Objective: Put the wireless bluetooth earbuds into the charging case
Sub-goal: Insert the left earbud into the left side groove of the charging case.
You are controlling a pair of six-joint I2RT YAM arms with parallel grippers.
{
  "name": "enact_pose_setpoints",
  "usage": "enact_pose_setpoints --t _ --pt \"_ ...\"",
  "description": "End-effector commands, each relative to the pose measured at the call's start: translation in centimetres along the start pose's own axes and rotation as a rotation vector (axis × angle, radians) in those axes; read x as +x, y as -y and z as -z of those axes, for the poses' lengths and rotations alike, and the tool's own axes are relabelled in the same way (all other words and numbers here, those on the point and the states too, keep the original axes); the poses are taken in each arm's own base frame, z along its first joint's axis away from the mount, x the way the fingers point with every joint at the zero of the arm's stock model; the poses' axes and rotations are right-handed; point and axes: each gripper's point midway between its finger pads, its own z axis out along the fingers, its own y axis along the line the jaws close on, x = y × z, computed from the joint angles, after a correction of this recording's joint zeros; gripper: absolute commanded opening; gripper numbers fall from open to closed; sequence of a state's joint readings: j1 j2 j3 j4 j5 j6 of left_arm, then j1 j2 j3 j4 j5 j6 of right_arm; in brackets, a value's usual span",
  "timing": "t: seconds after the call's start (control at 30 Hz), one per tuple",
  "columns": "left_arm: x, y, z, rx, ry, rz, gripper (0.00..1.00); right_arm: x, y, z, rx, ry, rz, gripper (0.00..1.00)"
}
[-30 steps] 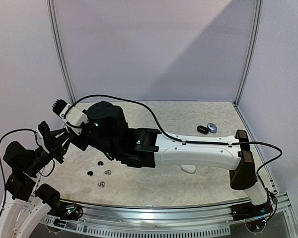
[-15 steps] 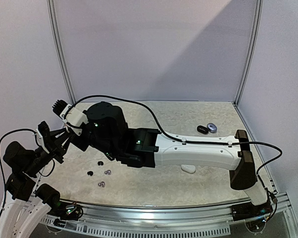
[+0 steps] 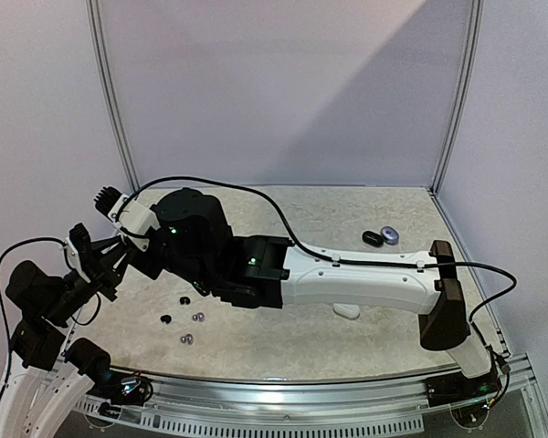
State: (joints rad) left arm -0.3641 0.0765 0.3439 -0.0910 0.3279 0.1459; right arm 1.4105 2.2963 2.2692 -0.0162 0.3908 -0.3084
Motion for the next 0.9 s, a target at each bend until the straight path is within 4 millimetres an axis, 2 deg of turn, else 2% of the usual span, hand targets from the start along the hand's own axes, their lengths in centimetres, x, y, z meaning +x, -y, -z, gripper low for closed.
enact_pose_setpoints --t 0.0,0.37,0.57,0.77,0.87 --pt "-0.2 0.1 0.1 0.000 0.021 0.000 0.00 1.0 0.0 -0.5 0.002 -0.029 0.008 0.00" --pt "-0.2 0.0 0.1 -0.008 0.019 -0.002 0.00 2.6 0.8 -0.6 0.060 -0.089 0.024 0.00" --pt "-0.3 -0.1 0.2 -0.015 0.020 -0.005 0.00 3.0 0.4 -0.7 0.051 -0.096 0.033 0.00" --pt "-0.3 -0.1 0.2 -0.014 0.022 -0.005 0.00 2.9 -0.5 -0.8 0.011 -0.082 0.029 0.13" --pt "-0.4 -0.1 0.2 -0.013 0.024 -0.006 0.00 3.2 -0.9 -1.0 0.002 -0.081 0.026 0.15"
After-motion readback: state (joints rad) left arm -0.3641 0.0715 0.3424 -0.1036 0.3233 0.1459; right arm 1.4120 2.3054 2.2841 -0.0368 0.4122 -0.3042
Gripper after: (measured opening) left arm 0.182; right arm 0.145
